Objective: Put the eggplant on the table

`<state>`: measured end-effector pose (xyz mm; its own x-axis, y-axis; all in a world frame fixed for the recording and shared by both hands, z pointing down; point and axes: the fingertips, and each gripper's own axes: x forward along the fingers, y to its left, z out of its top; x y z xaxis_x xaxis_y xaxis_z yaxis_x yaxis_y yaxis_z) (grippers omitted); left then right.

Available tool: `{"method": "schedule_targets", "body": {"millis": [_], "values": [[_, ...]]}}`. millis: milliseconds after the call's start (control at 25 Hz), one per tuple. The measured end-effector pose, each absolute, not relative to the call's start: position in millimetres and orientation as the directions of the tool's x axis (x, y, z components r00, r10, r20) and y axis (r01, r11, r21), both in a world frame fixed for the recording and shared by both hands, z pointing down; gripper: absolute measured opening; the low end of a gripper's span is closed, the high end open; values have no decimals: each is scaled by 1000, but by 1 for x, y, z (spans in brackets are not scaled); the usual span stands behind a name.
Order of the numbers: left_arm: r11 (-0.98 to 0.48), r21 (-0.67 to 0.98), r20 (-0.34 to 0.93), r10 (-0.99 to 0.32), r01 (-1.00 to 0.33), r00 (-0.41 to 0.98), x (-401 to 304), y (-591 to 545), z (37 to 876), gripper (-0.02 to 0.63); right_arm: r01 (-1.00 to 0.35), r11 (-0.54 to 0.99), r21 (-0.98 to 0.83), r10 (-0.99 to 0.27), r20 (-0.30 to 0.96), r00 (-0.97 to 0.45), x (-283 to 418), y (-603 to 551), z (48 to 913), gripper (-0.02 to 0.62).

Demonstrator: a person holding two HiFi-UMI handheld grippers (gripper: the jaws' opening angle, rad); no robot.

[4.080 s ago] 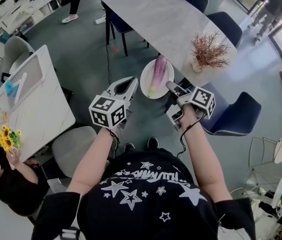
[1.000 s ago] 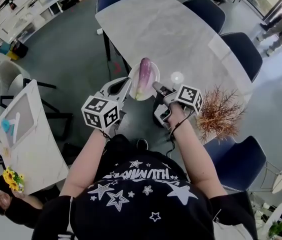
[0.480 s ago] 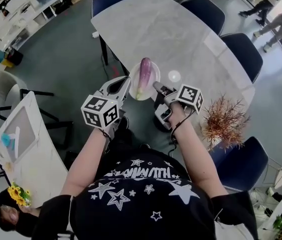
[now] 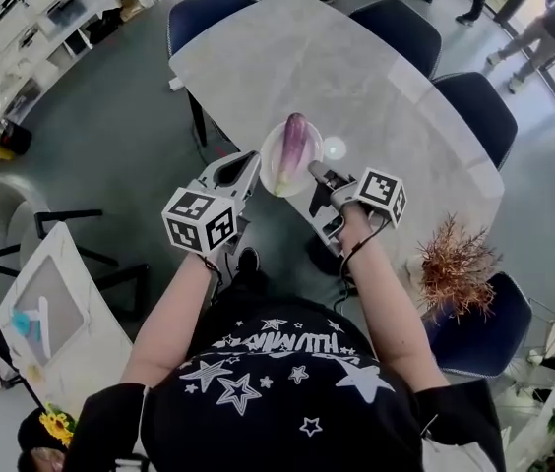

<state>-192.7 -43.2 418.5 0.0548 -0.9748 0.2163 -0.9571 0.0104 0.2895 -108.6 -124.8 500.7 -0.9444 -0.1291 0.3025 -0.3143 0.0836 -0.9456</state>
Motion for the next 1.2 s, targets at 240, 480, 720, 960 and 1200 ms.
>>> {"method": "schedule_targets", "body": {"millis": [240,480,720,960,1200], "values": [[-50,304,211,-970,-951,118,-229,-62,420,8,-325,66,-943,-202,306,-930,-134,-141,497,26],[-102,327,199,-964,-940,174,-260,-81,422,8,-341,43,-939,-284,315,-906,-152,-161,497,26],[-147,343,193,-956,-928,223,-286,-97,427,8,-359,15,-933,-349,332,-877,-162,-179,500,26],[-156,360,200,-950,-920,240,-299,-103,436,8,-368,-7,-930,-386,342,-857,-162,-190,505,26],[-182,354,218,-938,-917,270,-294,-125,440,8,-362,-20,-932,-406,339,-849,-159,-216,507,26]]}}
